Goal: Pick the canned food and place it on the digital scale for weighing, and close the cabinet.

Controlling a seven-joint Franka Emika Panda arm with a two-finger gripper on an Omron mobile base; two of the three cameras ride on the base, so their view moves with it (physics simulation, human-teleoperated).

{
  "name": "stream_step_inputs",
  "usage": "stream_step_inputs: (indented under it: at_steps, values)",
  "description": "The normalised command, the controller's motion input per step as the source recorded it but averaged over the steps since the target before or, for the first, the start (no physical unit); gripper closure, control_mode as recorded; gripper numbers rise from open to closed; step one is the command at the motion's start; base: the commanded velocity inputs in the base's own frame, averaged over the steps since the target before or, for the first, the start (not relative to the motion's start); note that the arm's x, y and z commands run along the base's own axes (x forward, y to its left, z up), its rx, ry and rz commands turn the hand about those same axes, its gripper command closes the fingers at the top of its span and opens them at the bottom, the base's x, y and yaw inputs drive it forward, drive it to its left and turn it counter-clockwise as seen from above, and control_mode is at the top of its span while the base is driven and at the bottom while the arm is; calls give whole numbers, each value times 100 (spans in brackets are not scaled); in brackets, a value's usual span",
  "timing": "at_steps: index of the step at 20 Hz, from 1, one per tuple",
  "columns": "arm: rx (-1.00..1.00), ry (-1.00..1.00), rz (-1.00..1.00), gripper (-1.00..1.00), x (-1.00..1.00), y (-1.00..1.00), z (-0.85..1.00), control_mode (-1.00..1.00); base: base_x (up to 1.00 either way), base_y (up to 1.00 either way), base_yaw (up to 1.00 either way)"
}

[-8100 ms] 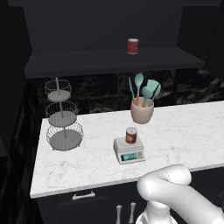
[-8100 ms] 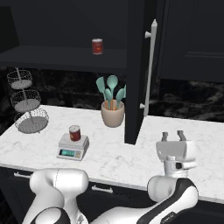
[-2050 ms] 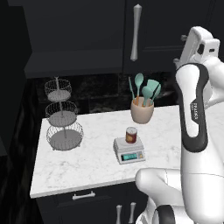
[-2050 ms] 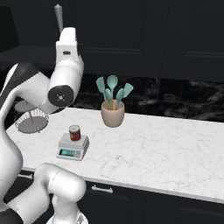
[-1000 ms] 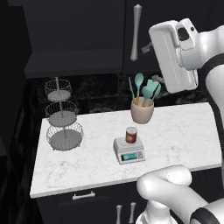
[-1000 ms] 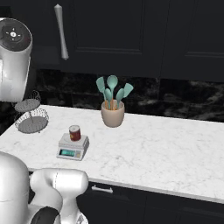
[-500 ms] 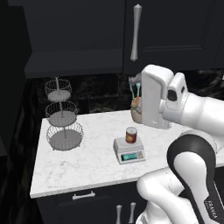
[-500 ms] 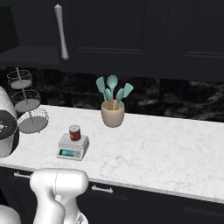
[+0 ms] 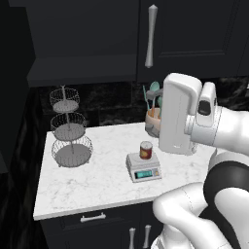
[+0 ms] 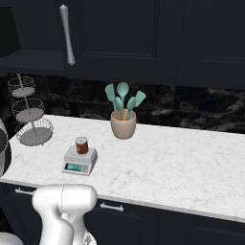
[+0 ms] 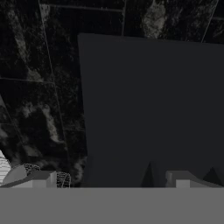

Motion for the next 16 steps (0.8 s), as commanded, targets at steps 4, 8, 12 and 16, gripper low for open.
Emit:
stream_step_inputs:
  at_steps: [4,8,12,16]
  values:
    - [15,0,2,-100,-33,45,-46,-100,0,0,0]
    - [20,-2,0,-100,-14,43,-64,-100,0,0,0]
    - [5,-5,0,-100,-24,9,-15,-100,0,0,0]
    - [0,-2,0,-100,-34,0,0,-100,0,0,0]
